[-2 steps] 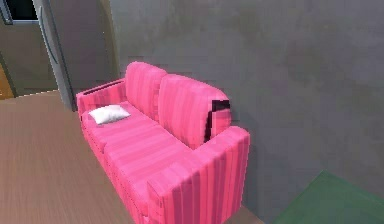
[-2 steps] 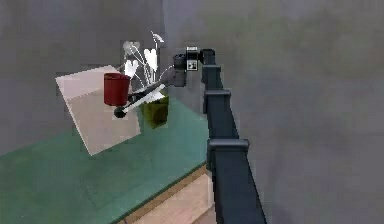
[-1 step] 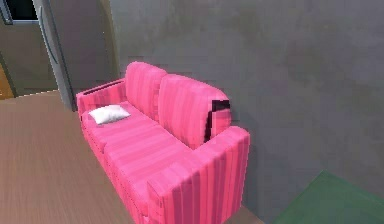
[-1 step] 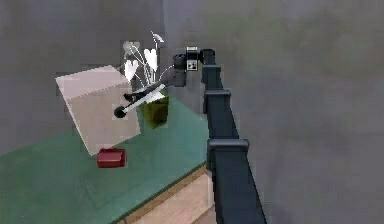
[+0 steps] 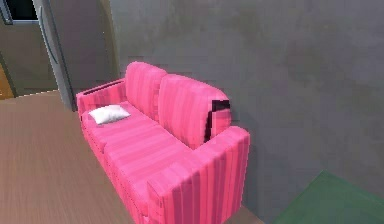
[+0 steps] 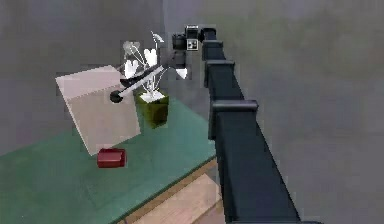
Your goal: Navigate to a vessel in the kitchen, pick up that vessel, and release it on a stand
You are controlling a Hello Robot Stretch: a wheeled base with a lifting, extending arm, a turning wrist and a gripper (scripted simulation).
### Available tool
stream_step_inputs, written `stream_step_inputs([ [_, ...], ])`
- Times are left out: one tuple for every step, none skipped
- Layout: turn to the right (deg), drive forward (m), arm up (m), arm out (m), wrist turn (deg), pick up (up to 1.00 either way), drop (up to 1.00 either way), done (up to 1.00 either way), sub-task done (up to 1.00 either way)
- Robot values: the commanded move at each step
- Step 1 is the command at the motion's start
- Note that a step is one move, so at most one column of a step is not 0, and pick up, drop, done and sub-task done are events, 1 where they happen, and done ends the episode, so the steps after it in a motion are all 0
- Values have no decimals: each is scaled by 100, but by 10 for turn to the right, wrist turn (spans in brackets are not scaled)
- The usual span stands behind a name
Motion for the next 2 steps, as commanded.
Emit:
stream_step_inputs([
  [0, 0, 0, -8, 0, 0, 0, 0, 0],
  [0, 0, 0, 0, 0, 0, 0, 100, 0],
])
